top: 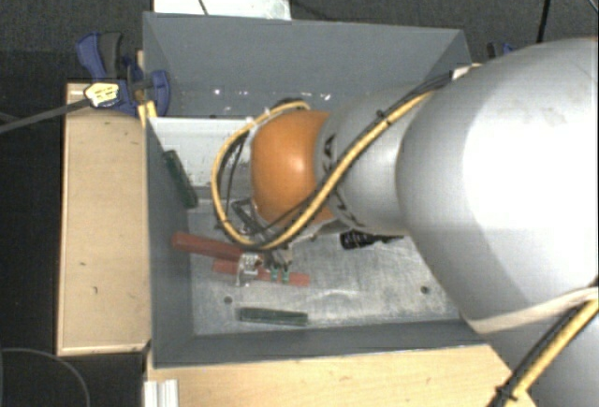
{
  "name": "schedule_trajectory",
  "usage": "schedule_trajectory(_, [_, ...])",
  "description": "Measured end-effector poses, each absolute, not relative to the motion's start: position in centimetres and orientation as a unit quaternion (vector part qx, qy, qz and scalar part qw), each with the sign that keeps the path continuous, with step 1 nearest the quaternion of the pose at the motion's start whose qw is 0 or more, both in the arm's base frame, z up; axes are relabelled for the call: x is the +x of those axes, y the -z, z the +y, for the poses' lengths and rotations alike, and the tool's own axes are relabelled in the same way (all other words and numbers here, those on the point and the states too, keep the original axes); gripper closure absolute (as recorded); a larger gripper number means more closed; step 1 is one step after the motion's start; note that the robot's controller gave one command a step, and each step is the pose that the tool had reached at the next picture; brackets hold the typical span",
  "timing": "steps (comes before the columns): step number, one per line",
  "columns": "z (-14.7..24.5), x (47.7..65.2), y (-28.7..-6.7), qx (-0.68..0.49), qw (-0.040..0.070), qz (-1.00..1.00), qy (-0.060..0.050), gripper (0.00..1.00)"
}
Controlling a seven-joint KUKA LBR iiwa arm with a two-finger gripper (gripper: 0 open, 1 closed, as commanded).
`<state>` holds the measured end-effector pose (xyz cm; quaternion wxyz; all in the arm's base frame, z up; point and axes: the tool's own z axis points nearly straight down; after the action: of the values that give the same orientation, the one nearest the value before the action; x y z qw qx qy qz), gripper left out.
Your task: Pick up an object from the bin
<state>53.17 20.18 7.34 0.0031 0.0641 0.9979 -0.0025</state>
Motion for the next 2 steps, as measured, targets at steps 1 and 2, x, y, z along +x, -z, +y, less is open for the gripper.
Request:
schedule_trajectory(1, [20.11, 53.19, -7.36, 0.065, 0.003, 0.998, 0.002, 1.00])
schedule_trajectory(2, [20.05, 53.20, -7.43, 0.065, 0.002, 0.998, 0.002, 1.00])
